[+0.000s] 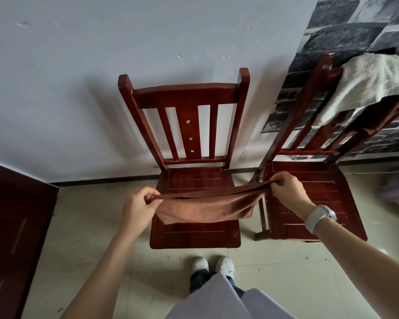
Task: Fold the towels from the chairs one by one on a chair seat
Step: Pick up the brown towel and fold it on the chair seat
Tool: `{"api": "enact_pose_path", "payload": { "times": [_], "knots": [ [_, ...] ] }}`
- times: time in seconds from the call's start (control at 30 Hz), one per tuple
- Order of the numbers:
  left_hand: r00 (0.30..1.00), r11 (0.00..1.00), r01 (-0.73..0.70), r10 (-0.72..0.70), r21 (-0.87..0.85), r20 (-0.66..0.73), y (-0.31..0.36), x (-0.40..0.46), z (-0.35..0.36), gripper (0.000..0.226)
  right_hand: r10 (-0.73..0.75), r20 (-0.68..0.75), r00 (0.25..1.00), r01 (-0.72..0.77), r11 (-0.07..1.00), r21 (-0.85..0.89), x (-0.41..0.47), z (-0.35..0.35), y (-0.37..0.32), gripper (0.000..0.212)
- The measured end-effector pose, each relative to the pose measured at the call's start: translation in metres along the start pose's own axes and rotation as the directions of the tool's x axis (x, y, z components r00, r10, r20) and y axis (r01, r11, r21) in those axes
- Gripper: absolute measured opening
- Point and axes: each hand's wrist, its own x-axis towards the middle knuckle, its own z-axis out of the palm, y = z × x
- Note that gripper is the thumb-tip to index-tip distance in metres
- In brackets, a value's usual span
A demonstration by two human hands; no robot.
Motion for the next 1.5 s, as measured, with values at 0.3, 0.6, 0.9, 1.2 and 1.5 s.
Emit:
{"api": "enact_pose_path", "payload": {
  "times": [0.3, 0.6, 0.9, 1.2, 1.5],
  "knots": [
    [0.969, 0.955, -0.096, 0.154, -0.279, 0.194, 0.062, -0.014, 0.022, 0.031, -0.151, 0.334, 0.931, 0.042, 0.949, 0.313, -0.022, 0.001, -0.054, 0.015],
    [0.947, 0.899, -0.261, 0.31, -0.352, 0.09, 0.105, -0.011, 0.048, 0.022, -0.248, 0.422, 0.872, -0.012, 0.851, 0.526, -0.035, 0.002, -0.083, 0.015],
    [0.955, 0.871, -0.185, 0.269, -0.456, 0.125, 0.12, -0.009, 0.055, 0.015, -0.269, 0.42, 0.867, -0.023, 0.819, 0.573, -0.035, -0.004, -0.076, 0.022],
    [0.968, 0.876, -0.207, 0.249, -0.437, 0.041, 0.116, 0.002, 0.049, 0.016, -0.199, 0.308, 0.93, -0.061, 0.743, 0.666, -0.036, -0.013, -0.069, 0.024],
    [0.939, 0.854, -0.247, 0.328, -0.459, 0.105, 0.115, 0.003, 0.038, 0.019, -0.387, 0.196, 0.901, 0.322, 0.9, 0.296, -0.048, -0.006, -0.084, 0.023]
  ]
}}
